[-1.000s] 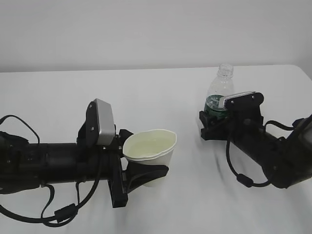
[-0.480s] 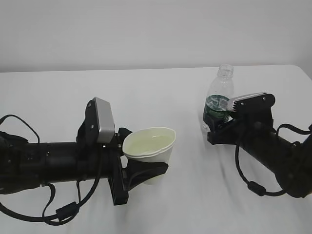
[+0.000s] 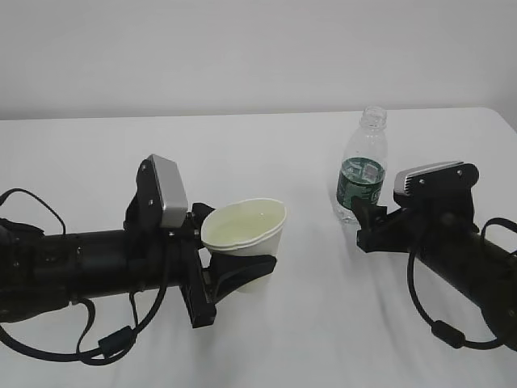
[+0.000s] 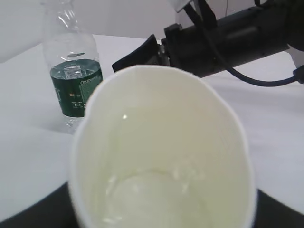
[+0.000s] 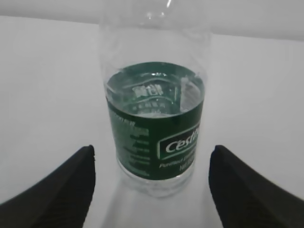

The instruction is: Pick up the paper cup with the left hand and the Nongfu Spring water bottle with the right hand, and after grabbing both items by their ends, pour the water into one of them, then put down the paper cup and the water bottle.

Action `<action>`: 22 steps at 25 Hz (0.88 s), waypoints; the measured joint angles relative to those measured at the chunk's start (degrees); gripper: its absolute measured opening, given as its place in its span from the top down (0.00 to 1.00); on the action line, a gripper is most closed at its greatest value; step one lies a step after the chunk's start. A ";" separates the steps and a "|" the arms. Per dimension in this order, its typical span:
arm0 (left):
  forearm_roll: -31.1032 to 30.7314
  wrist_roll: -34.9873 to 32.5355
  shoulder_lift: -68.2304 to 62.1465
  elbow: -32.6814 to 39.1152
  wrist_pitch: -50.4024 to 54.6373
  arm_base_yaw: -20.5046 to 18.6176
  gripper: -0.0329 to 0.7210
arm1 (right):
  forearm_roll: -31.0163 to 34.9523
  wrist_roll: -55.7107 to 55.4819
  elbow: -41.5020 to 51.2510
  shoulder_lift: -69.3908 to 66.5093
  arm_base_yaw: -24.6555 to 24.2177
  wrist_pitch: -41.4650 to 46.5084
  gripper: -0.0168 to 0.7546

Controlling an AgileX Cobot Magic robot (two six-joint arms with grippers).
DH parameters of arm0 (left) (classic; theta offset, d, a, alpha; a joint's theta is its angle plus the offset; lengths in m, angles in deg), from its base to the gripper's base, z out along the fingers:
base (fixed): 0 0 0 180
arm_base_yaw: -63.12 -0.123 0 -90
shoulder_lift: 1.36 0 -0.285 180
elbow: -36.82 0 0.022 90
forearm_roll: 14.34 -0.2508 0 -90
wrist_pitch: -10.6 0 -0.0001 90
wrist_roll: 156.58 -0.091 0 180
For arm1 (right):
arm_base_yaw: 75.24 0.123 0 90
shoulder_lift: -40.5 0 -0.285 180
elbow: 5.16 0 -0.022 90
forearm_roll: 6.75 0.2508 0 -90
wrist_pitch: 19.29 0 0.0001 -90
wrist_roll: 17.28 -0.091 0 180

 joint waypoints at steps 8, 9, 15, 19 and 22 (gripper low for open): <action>4.86 -1.69 0.00 0.00 0.00 0.00 0.41 | -0.10 -1.33 1.41 0.10 0.00 -0.02 0.24; 5.86 -2.13 0.00 0.00 0.00 0.00 0.41 | -0.10 -1.33 1.41 0.10 0.00 -0.02 0.24; 11.41 -4.21 0.00 0.00 0.00 0.00 0.41 | -0.10 -1.37 1.41 0.10 0.00 -0.02 0.24; 14.67 -4.70 0.00 0.00 0.00 0.00 0.41 | -0.10 -1.37 1.41 0.10 0.00 -0.02 0.24; 16.46 -5.56 0.00 0.00 0.00 0.00 0.41 | -0.10 -1.46 1.41 0.10 0.00 -0.02 0.24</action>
